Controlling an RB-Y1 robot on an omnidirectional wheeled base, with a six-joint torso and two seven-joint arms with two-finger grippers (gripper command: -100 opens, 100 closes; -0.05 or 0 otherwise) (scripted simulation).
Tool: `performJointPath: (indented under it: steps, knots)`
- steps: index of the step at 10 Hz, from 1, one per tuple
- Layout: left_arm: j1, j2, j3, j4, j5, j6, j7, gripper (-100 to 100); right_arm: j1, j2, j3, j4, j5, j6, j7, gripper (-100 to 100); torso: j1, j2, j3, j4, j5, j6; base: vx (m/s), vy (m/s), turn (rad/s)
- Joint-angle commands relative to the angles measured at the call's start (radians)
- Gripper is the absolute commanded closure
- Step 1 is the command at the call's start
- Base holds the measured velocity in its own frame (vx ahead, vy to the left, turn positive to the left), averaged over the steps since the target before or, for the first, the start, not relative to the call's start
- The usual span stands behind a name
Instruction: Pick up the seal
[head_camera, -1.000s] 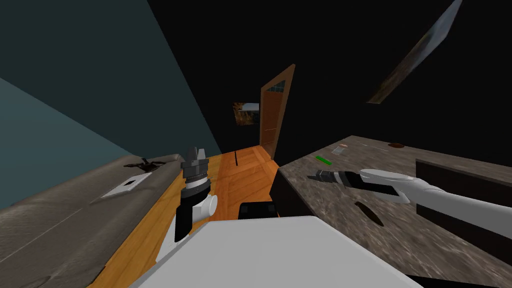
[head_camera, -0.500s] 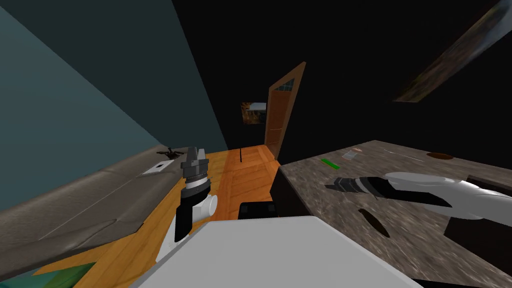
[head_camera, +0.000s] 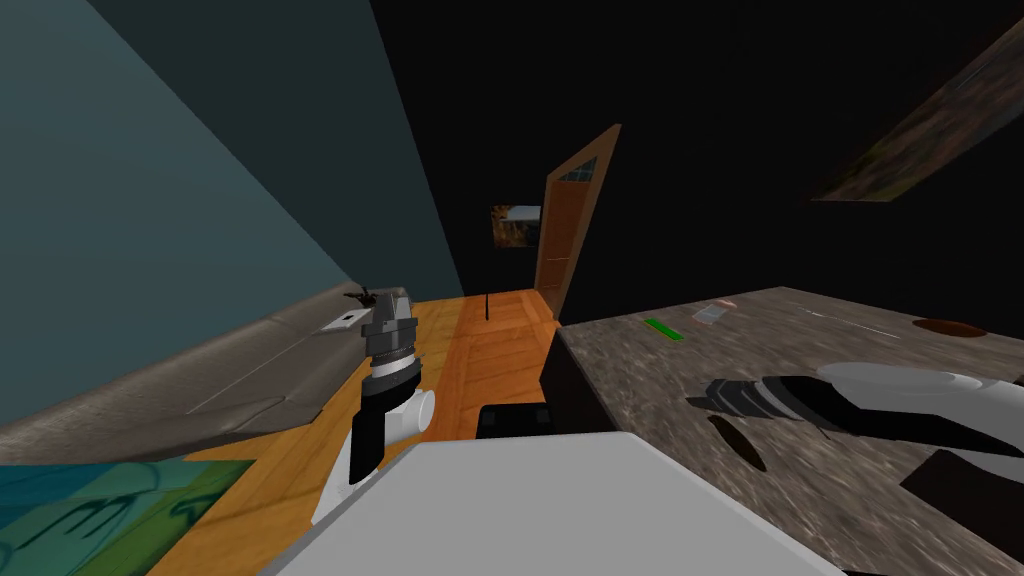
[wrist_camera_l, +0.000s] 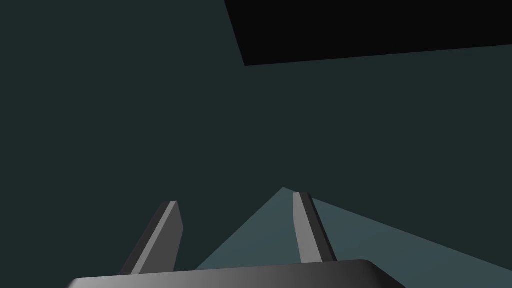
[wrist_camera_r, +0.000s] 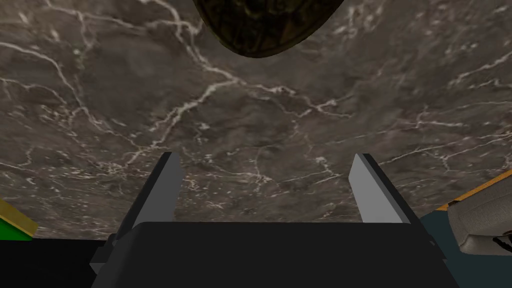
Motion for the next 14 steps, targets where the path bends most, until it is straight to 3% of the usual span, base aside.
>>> performJointPath:
  steps: [1, 2, 3, 4, 5, 13, 14]
  knots:
    - [0.0, 0.0, 0.0, 0.0, 0.0, 0.0, 0.0, 0, 0.018, -0.005, 0.033, -0.005, 0.011, 0.013, -0.014, -100, 0.0, 0.0, 0.0, 0.0, 0.0, 0.0, -0.103, -0.093, 0.123]
    - [0.0, 0.0, 0.0, 0.0, 0.0, 0.0, 0.0, 0, 0.028, 0.002, 0.047, -0.006, 0.016, 0.014, -0.017, -100, -0.002, 0.0, 0.0, 0.0, -0.001, 0.0, -0.082, -0.085, 0.066]
    - [0.0, 0.0, 0.0, 0.0, 0.0, 0.0, 0.0, 0, 0.019, 0.007, 0.038, -0.001, 0.017, 0.012, -0.01, -100, -0.002, -0.001, -0.001, 0.0, -0.001, 0.0, -0.035, -0.035, 0.009]
    - [0.0, 0.0, 0.0, 0.0, 0.0, 0.0, 0.0, 0, 0.02, 0.006, 0.04, -0.004, 0.018, 0.016, -0.015, 0, 0.001, -0.004, -0.002, -0.001, 0.0, 0.0, -0.007, -0.007, -0.002]
    - [0.0, 0.0, 0.0, 0.0, 0.0, 0.0, 0.0, 0, 0.03, 0.02, 0.041, 0.013, 0.009, 0.009, 0.025, -100, 0.003, -0.006, -0.004, -0.001, 0.0, 0.0, 0.063, 0.002, -0.12]
    - [0.0, 0.0, 0.0, 0.0, 0.0, 0.0, 0.0, 0, 0.071, 0.074, 0.042, 0.082, -0.027, -0.016, 0.18, -100, 0.006, -0.012, -0.007, -0.003, 0.001, 0.0, 0.09, 0.043, -0.109]
    - [0.0, 0.0, 0.0, 0.0, 0.0, 0.0, 0.0, 0, 0.064, 0.073, 0.043, 0.081, -0.02, -0.015, 0.164, -100, 0.007, -0.013, -0.007, -0.003, 0.001, 0.0, 0.037, 0.023, -0.027]
